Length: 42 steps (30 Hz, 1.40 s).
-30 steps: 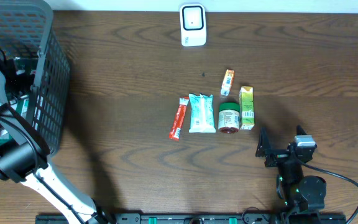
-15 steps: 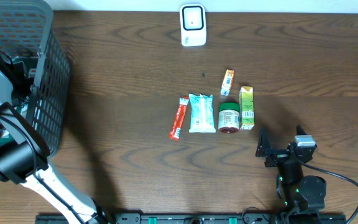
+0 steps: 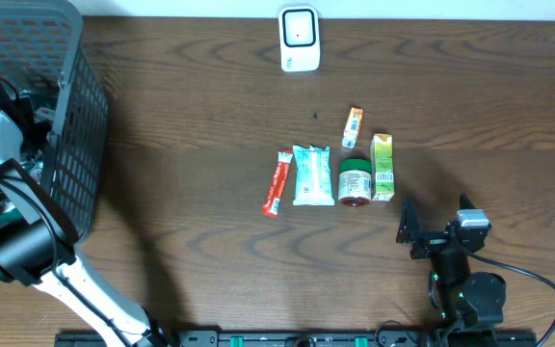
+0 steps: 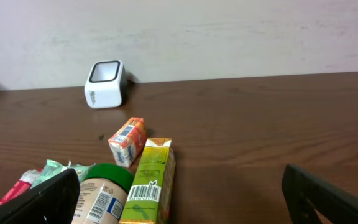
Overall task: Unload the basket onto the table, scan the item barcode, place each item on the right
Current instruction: 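Grasp and lift the green 3M Comfort Grip gloves pack, then carry the gloves pack to the table and lay it down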
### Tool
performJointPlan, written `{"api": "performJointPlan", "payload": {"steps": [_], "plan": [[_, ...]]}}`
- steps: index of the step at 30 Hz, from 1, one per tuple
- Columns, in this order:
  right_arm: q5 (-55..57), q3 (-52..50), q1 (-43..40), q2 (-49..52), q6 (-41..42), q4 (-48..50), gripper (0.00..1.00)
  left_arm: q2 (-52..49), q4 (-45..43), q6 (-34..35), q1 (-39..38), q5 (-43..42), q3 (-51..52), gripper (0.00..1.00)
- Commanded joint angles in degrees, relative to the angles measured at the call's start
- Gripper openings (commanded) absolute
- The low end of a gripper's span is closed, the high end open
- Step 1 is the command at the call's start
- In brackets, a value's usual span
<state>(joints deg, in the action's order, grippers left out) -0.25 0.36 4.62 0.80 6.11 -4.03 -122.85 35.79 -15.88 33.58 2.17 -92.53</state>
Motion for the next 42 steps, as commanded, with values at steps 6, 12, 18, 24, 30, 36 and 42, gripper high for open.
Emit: {"api": "performJointPlan", "payload": {"steps": [6, 12, 18, 24, 30, 36, 42], "plan": [[-0.1, 0.0, 0.3, 0.0, 0.7, -0.2, 0.99, 10.4, 1.0, 12.5, 0.2, 0.4, -2.8, 0.07], [-0.1, -0.1, 0.3, 0.0, 0.7, -0.2, 0.99, 31.6, -3.9, 17.5, 0.2, 2.4, -3.1, 0.07], [-0.1, 0.0, 0.3, 0.0, 0.7, -0.2, 0.99, 50.6, -1.3, 21.2, -1.0, -4.0, -3.1, 0.07], [-0.1, 0.0, 0.3, 0.0, 0.7, -0.2, 0.99, 61.9, 10.7, 30.7, -10.0, -10.5, -3.0, 0.07], [-0.1, 0.0, 0.3, 0.0, 0.7, -0.2, 0.99, 62.1, 24.4, 35.9, -25.0, -10.6, 0.7, 0.08], [-0.1, 0.0, 0.3, 0.0, 0.7, -0.2, 0.99, 55.1, 23.1, 37.7, -39.3, -8.3, 13.1, 0.07], [-0.1, 0.0, 0.3, 0.0, 0.7, -0.2, 0.99, 37.9, 16.4, 39.8, -49.8, -4.5, 20.9, 0.07]]}}
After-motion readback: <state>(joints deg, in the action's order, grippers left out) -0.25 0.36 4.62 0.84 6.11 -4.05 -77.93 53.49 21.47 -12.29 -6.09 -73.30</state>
